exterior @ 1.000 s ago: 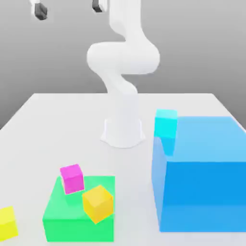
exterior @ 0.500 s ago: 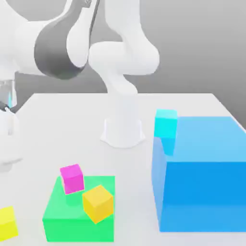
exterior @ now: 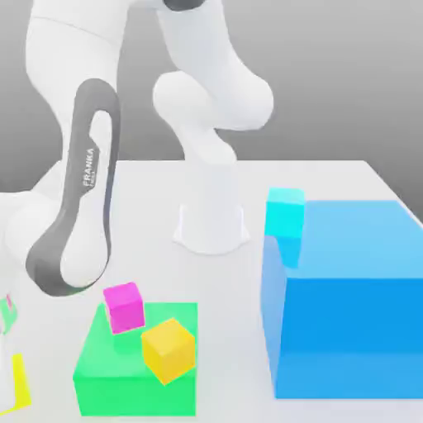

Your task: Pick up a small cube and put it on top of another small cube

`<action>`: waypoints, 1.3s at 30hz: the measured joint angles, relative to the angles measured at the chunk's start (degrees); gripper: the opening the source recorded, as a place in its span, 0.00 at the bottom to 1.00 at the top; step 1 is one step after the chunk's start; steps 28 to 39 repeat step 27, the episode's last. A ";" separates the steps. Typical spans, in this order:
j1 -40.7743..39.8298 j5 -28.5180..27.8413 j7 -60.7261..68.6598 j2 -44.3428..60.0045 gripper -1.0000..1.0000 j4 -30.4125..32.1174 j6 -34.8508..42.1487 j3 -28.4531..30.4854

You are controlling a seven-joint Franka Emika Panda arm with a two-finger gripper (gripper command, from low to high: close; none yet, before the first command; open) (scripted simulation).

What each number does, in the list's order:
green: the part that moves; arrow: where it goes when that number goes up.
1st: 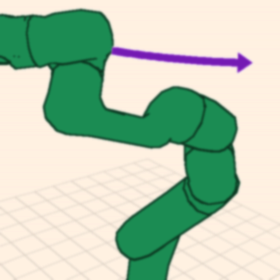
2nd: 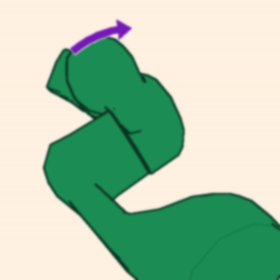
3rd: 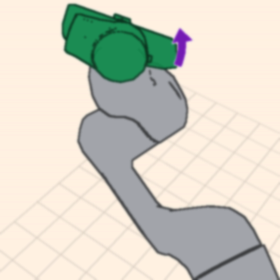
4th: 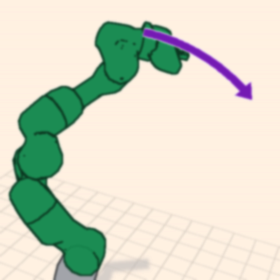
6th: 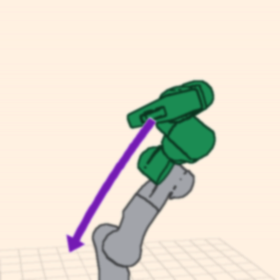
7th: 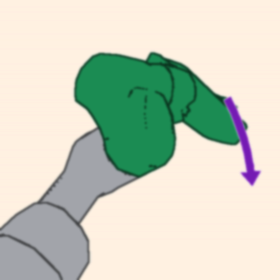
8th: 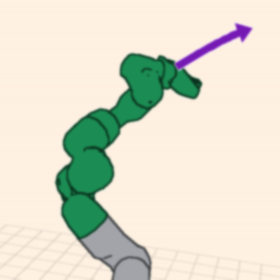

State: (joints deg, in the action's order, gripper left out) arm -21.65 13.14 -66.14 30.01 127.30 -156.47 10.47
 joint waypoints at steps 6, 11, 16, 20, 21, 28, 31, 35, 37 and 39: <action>1.65 -2.82 -2.00 -6.92 0.00 1.53 5.38 2.21; 6.24 -7.15 2.38 -17.37 0.00 5.73 11.22 -1.34; 12.45 -10.66 8.63 -27.80 0.00 10.26 16.84 -6.02; 16.50 -12.72 13.17 -33.81 0.00 13.69 19.28 -8.41; 16.63 -12.83 13.52 -32.85 0.00 14.34 17.66 -8.40; 16.26 -12.82 13.90 -28.58 1.00 15.94 11.79 -8.83; 16.26 -12.82 13.90 -28.58 1.00 15.94 11.79 -8.83; 16.26 -12.82 13.90 -28.58 1.00 15.94 11.79 -8.83; 16.26 -12.82 13.90 -28.58 1.00 15.94 11.79 -8.83; 16.26 -12.82 13.90 -28.58 1.00 15.94 11.79 -8.83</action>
